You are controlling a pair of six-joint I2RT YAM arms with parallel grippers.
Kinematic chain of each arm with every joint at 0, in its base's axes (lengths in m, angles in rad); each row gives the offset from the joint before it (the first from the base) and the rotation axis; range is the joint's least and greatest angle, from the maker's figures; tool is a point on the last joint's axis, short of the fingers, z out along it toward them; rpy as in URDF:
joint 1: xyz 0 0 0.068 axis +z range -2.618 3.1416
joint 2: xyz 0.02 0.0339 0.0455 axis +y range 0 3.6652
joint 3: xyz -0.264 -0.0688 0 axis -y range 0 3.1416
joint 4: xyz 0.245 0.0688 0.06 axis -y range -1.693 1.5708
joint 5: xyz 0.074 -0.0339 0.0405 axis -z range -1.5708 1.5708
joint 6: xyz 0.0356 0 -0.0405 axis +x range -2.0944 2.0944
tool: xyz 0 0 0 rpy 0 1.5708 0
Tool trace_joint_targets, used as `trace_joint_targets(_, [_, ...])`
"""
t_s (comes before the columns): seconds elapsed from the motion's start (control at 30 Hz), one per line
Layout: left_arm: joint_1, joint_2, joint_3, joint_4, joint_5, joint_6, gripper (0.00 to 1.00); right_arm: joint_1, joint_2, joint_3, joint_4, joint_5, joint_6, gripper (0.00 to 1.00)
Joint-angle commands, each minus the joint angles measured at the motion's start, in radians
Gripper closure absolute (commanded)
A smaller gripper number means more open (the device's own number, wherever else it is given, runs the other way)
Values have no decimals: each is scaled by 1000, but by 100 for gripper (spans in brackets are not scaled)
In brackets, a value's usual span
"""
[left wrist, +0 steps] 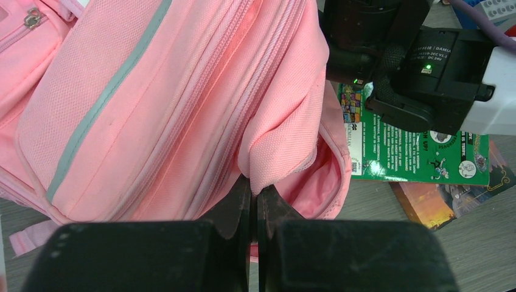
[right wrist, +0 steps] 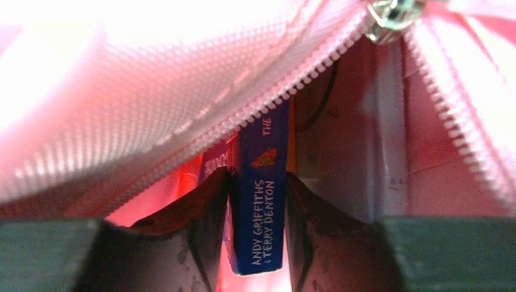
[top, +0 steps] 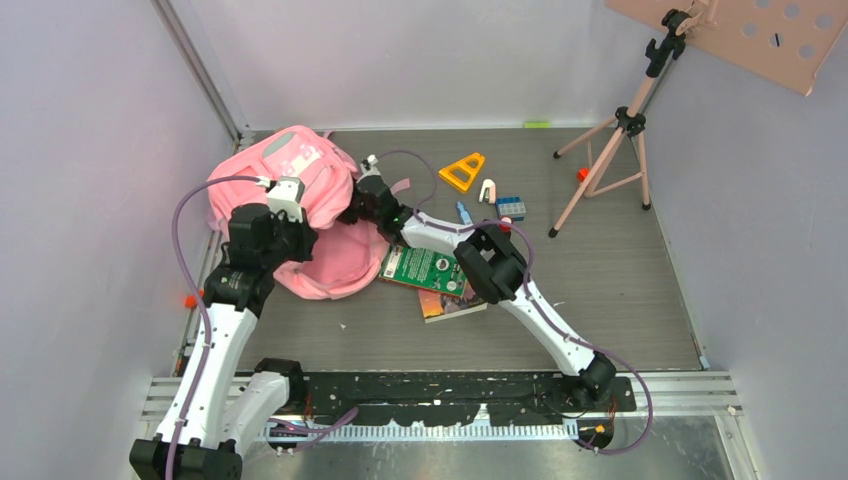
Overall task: Pack the student bag
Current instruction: Place the book in the student bag.
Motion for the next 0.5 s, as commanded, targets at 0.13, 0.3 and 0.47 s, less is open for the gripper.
trace_joint_targets(0.13, [-7, -29, 27, 117, 67, -14, 100, 15, -171, -133, -32, 20, -151, 35])
trace_joint_targets(0.3, [-6, -30, 27, 116, 65, -14, 100, 39, -330, -337, -27, 22, -214, 26])
trace_joint_targets(0.47, [-7, -32, 27, 113, 57, -9, 100, 43, -474, -540, -66, 74, -242, 24])
